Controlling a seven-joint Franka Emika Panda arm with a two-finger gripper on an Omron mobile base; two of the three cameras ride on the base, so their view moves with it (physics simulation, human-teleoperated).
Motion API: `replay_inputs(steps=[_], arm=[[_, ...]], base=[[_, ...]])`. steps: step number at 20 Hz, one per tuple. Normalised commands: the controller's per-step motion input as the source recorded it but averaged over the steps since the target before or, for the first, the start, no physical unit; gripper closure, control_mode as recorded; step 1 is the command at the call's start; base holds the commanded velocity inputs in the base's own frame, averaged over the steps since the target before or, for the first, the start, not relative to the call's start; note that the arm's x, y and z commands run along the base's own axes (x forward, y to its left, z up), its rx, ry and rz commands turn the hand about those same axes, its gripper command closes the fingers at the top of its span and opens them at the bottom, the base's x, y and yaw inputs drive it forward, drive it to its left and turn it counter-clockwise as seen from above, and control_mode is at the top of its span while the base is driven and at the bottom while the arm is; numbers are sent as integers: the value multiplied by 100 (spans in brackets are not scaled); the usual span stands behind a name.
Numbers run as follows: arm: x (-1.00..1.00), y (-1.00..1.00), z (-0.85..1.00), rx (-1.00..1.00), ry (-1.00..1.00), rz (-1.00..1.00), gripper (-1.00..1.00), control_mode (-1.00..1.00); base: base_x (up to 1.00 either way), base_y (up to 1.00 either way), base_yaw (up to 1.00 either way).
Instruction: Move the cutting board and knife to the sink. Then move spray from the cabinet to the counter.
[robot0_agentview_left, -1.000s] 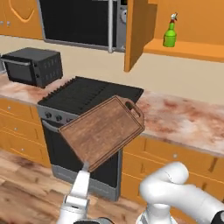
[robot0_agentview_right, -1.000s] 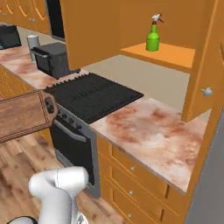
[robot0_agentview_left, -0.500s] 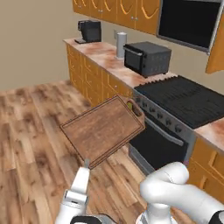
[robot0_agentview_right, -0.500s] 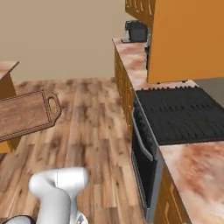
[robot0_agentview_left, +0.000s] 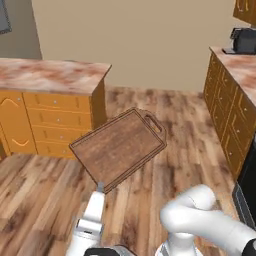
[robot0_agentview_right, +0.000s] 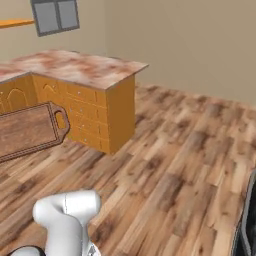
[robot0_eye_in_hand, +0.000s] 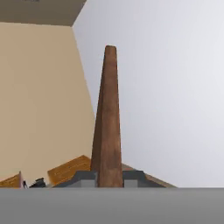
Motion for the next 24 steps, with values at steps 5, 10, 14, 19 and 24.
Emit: replay_inputs(steps=[5,10,14,19,24], arm=[[0,0,0,0,0,0,100,100],[0,0,0,0,0,0,100,100],[0,0,0,0,0,0,100,100],[0,0,0,0,0,0,100,100],[0,0,0,0,0,0,100,100]], base=[[0,0,89],[21,0,83],[63,0,70],[100,11,42],[100,39,16]])
